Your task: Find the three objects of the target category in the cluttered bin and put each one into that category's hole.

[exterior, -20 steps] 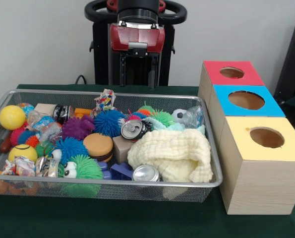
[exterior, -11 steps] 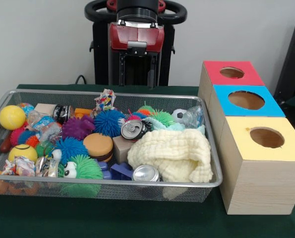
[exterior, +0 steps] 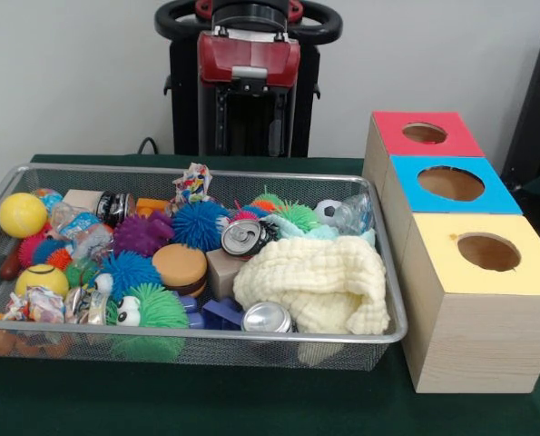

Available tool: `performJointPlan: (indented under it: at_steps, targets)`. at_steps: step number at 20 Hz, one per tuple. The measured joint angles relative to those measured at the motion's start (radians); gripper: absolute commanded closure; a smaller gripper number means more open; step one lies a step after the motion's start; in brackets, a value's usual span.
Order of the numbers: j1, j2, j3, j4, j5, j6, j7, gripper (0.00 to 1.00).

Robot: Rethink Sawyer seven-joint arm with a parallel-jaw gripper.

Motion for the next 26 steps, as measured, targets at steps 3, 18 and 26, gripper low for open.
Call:
performJointPlan:
  at_steps: [3,18,26]
  targets:
    - [-0.009,-0.019,0.007,0.001,0.001,0.000,0.000,0.00]
    - [-0.145,-0.045,0.104,0.001,0.007,0.000,0.000,0.00]
    - [-0.175,-0.038,0.137,0.000,0.006,0.001,0.000,0.00]
